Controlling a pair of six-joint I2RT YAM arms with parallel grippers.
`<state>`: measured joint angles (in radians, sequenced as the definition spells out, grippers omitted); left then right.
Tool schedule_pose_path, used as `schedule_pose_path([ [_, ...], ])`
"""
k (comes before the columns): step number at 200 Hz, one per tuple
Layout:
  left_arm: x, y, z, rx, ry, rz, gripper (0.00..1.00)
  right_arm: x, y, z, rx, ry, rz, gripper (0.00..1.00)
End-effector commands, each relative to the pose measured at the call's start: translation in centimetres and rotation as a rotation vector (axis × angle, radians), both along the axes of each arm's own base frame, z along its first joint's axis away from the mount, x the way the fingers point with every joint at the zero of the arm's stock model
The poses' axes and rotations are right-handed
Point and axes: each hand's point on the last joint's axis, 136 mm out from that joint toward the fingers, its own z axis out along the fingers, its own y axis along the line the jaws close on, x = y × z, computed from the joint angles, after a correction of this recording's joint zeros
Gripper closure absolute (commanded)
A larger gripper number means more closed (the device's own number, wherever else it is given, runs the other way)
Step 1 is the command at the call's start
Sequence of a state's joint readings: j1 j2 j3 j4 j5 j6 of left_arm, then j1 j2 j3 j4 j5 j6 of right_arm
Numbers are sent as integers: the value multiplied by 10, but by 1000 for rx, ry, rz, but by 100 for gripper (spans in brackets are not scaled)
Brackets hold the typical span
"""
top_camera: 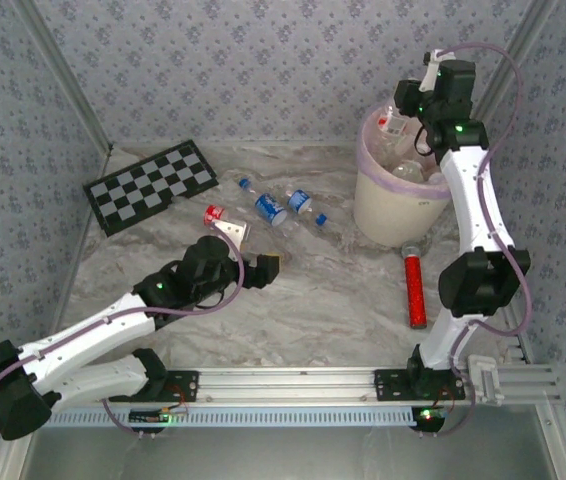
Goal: Put the plastic bottles in the bin
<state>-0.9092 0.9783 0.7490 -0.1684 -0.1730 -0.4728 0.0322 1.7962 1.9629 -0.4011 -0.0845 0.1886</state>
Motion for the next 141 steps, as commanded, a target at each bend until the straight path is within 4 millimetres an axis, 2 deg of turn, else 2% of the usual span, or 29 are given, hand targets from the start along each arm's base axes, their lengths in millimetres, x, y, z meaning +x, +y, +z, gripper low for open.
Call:
schedule_pose_path([
  [1, 4, 4, -1, 10, 11, 26, 2, -28, 1, -159, 28, 540, -36, 100],
  [16, 5, 4, -4, 16, 18, 27, 2, -34, 0, -176, 70, 595, -39, 100],
  [44, 5, 4, -9, 28, 33, 26, 2, -43, -7, -194, 141, 660, -57, 100],
  [101, 4, 3, -15, 37, 47, 17, 3, -69, -12, -253, 102, 777, -111, 100],
  [122, 4, 5, -15, 43, 50, 18, 3, -76, -21, -256, 86, 779, -145, 95],
  [141, 3, 6, -13, 42, 45, 19, 3, -86, -36, -243, 70, 759, -188, 87],
])
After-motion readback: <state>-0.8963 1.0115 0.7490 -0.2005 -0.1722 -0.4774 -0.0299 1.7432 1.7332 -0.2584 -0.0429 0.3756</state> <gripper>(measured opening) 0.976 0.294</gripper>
